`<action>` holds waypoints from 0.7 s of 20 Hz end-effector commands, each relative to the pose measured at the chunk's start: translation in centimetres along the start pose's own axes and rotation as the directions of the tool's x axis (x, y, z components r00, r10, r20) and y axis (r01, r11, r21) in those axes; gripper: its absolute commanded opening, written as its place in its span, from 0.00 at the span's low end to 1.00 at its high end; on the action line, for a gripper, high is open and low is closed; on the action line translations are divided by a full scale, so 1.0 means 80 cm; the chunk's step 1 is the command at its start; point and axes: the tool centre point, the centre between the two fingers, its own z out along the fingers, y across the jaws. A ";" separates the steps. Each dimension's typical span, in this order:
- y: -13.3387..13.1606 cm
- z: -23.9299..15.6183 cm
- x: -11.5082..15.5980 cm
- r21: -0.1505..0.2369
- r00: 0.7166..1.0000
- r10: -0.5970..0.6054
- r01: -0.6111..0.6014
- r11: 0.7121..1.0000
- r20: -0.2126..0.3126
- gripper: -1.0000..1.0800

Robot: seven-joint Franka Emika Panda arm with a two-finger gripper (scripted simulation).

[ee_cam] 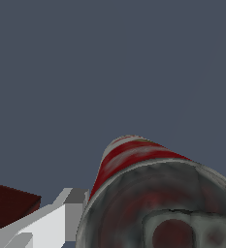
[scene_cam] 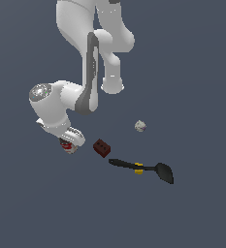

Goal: Pick up a designated object from a clutter of objects.

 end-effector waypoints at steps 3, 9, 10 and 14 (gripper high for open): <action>-0.024 -0.029 -0.003 0.001 1.000 -0.001 0.001 1.000 -0.005 0.00; -0.075 -0.086 -0.014 0.000 1.000 0.000 0.000 1.000 -0.005 0.00; -0.085 -0.098 -0.016 -0.001 1.000 0.000 0.000 1.000 -0.005 0.00; -0.128 -0.147 -0.024 -0.002 1.000 0.000 0.000 1.000 -0.006 0.00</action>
